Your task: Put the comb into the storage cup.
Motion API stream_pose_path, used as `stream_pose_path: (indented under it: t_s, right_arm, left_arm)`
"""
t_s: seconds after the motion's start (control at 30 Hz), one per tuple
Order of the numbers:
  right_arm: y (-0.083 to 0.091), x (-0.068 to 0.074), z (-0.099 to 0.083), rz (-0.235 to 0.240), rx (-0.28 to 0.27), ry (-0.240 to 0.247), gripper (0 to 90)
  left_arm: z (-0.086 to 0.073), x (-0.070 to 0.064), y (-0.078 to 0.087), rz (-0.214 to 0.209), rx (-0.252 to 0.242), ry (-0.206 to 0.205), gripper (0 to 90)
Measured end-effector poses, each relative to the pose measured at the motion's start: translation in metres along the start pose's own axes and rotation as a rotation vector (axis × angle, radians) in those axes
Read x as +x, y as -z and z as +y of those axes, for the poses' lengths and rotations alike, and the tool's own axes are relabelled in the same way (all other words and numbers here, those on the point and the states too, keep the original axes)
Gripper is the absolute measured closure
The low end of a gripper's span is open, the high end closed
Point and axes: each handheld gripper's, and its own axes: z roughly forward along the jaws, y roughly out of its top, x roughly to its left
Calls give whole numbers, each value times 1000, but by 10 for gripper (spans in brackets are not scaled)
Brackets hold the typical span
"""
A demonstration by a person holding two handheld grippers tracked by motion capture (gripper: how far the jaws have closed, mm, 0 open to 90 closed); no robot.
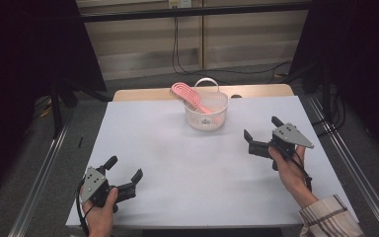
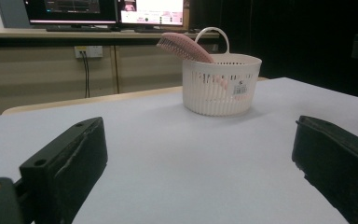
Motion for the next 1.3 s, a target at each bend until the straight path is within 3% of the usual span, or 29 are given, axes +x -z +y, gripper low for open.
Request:
stream_pose_path:
  t_s: [0.83,1.3]
  right_arm:
    - [44,-12,-12,-23,-10,-19,0]
    - [78,-21,-22,-71,-29,-25,0]
  left_arm:
    - [0,0,1,11,15,-9,34]
    - [1,0,3,19,2,-7,34]
